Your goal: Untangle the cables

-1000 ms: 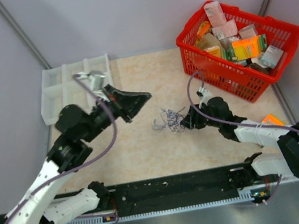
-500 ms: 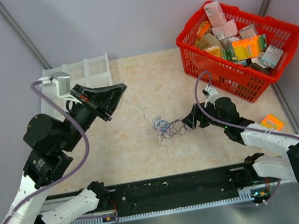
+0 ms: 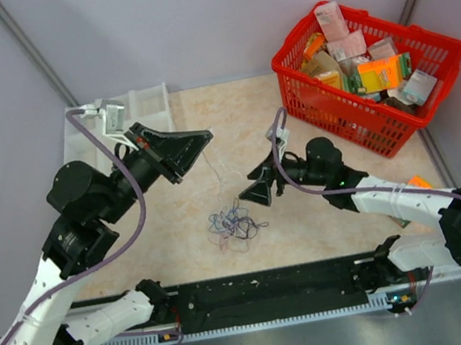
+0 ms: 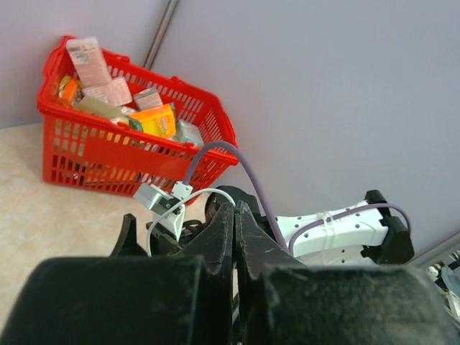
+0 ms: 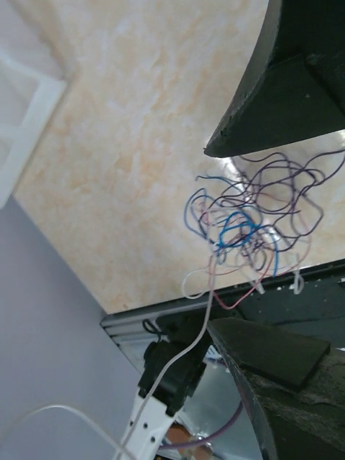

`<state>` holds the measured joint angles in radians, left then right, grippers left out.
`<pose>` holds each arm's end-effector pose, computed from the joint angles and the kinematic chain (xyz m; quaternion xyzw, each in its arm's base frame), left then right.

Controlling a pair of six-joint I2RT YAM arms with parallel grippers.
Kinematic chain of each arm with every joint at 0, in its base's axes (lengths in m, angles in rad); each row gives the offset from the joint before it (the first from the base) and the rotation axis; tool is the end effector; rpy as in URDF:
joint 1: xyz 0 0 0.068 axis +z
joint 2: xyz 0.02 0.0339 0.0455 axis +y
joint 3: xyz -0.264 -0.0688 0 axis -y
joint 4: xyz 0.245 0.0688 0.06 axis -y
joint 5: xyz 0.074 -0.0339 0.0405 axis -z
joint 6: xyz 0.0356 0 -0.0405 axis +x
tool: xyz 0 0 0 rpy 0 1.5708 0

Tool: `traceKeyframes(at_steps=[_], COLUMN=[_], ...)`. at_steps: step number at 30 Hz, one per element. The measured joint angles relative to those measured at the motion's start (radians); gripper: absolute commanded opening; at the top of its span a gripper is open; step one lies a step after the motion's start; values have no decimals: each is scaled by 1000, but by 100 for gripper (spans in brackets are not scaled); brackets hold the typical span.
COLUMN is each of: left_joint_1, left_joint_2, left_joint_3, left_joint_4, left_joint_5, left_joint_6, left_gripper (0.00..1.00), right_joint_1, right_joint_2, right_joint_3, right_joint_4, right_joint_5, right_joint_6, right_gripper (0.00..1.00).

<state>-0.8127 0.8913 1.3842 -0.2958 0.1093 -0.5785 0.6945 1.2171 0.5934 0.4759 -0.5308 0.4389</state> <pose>0.0995 -0.1107 0.5091 0.1159 0.6239 -0.5214 0.5705 0.1929 0.1841 0.2514 -0.2630 0.7031 0.5059 0.4250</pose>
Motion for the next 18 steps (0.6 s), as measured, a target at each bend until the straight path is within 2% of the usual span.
traceKeyframes(at_steps=[5,12,16,18], left_joint_1=[0,0,0,0], left_joint_2=[-6,2,17,24], left_joint_3=[24,56,94,114], left_joint_4=[27,34,34,43], left_joint_5=[15,29,36,44], left_joint_6=[-19,-33,-43,-49], left_gripper=[0,0,0,0], right_joint_1=[70,138,196,225], right_joint_2=[38,66,112,155], right_joint_3=[80,21,17,50], right_joint_4=[74,222,229,159], right_joint_5=[-48,-69,2,74], right_joint_6=[-9,21,31,38], right_gripper=[90,90,86,83])
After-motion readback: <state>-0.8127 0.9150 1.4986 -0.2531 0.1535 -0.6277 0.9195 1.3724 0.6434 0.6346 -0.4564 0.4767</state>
